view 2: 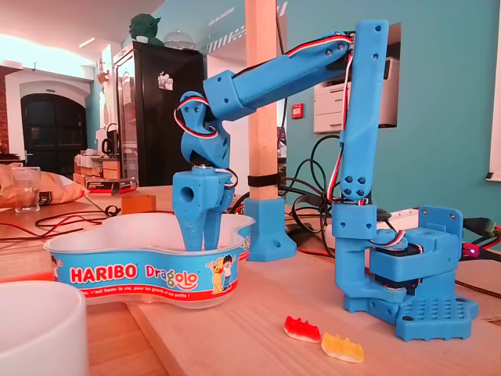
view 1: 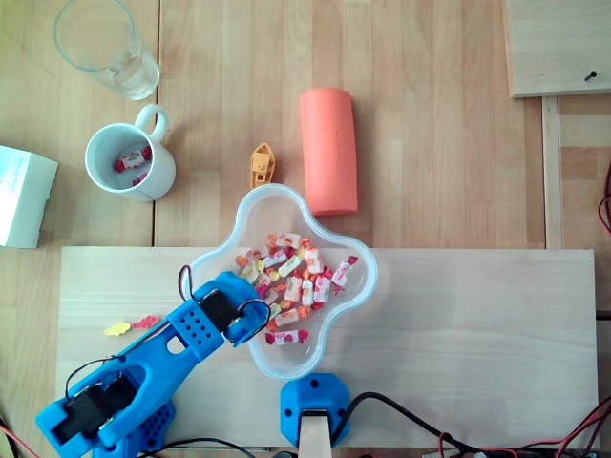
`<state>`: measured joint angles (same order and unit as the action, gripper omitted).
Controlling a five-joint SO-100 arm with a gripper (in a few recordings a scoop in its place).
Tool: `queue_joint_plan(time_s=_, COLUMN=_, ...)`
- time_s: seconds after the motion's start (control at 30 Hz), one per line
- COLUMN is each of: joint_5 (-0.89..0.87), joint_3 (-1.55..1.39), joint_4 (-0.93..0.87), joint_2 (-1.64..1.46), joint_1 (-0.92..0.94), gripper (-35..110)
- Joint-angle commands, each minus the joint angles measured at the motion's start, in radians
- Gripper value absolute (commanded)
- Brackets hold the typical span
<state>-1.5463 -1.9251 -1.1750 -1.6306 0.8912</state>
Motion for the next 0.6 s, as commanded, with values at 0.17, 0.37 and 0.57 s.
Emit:
queue_joint_plan(time_s=0.17, joint_5=-0.018, joint_3=0.021, joint_4=-0.006, joint_2=-0.008, joint_1=-0.061, gripper=18)
queue_joint_plan(time_s=0.37, joint_5=-0.063, joint_3=0.018, joint_4=-0.006, joint_2=-0.008, joint_1=-0.075, gripper=18)
queue_joint_plan(time_s=0.57, joint_5=-0.044, joint_3=-0.002, joint_4=0.006, joint_2=-0.008, joint_1=-0.061, gripper=18)
